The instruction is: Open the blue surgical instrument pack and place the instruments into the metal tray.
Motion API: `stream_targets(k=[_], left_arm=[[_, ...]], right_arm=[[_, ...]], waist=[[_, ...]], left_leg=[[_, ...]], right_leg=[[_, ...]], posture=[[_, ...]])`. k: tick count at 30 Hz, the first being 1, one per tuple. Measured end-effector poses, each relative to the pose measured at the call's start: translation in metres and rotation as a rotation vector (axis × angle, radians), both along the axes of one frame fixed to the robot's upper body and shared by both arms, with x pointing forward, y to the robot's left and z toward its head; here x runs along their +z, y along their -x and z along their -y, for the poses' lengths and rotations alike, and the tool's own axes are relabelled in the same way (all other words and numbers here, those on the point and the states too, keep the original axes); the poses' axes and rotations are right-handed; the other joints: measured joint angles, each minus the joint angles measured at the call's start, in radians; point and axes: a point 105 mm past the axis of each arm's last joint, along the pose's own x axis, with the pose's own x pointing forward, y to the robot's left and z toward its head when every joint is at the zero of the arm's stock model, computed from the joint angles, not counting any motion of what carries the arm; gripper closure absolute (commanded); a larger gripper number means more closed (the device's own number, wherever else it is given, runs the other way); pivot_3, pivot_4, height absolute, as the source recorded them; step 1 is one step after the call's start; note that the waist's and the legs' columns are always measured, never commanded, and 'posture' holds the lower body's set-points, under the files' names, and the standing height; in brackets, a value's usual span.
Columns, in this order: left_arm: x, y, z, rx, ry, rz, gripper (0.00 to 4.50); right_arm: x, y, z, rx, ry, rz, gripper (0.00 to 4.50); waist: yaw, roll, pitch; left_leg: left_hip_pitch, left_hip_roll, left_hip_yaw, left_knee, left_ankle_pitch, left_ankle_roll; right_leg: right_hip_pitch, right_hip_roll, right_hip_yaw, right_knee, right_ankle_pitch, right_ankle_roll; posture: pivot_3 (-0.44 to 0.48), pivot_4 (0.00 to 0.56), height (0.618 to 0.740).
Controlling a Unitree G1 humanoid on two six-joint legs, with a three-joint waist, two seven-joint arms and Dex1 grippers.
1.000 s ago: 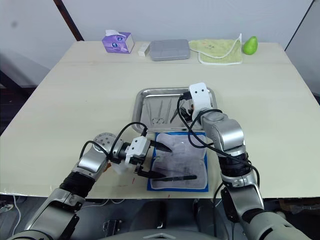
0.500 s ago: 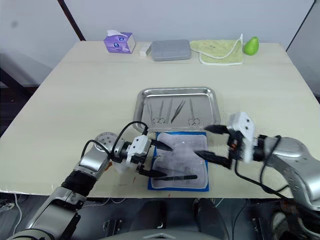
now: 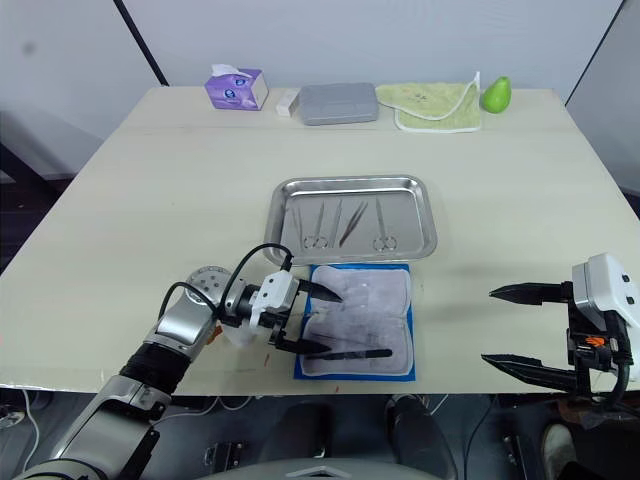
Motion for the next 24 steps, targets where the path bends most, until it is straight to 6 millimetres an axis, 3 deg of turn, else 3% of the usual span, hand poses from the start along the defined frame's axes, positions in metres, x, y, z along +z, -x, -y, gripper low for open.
stream_targets(k=[4,8,9,12,15,24], left_arm=[[0.000,0.000,0.000,-0.001,0.000,0.000,0.00],[0.001,-0.001,0.000,-0.001,0.000,0.003,0.00],[0.001,-0.001,-0.001,-0.001,-0.006,0.000,0.00],[0.001,0.000,-0.001,0.000,-0.007,-0.001,0.00],[0.002,0.000,0.000,-0.002,-0.005,0.002,0.00],[0.003,0.000,0.000,0.003,-0.006,-0.002,0.00]], right_arm=[[-0.002,-0.001,-0.010,-0.003,0.008,0.024,0.04],[-0.020,-0.004,-0.028,-0.004,0.002,0.001,0.04],[-0.037,-0.015,-0.044,-0.039,0.021,0.038,0.04],[-0.055,-0.023,-0.074,-0.022,-0.024,0.019,0.83],[-0.071,-0.024,-0.097,0.025,0.002,0.009,2.03],[-0.102,-0.038,-0.111,0.019,0.106,0.034,2.03]], waist=[[0.000,-0.001,0.000],[0.002,0.000,0.000],[-0.001,-0.003,0.000],[-0.002,-0.002,0.001],[0.002,-0.002,0.001],[0.002,-0.002,0.001]], left_leg=[[0.000,0.000,0.000,0.000,0.000,0.000],[-0.001,0.000,0.000,0.000,0.000,0.000],[0.000,0.001,0.000,0.000,0.000,0.000],[0.000,0.000,0.000,0.000,0.000,0.000],[-0.001,0.000,0.000,0.000,0.000,0.000],[-0.002,0.000,0.000,0.000,0.000,0.000]], right_leg=[[0.000,0.000,0.000,0.000,0.000,0.000],[0.000,0.000,0.000,0.000,0.000,0.000],[0.000,0.000,0.000,0.000,0.000,0.000],[-0.001,0.000,0.000,0.000,0.000,0.000],[-0.001,0.000,0.000,0.000,0.000,0.000],[-0.001,0.000,0.000,-0.001,0.000,0.000]], posture=[[0.000,0.150,0.740],[0.000,0.150,0.740],[0.000,0.150,0.740],[0.000,0.150,0.740],[0.000,0.150,0.740],[0.000,0.150,0.740]])
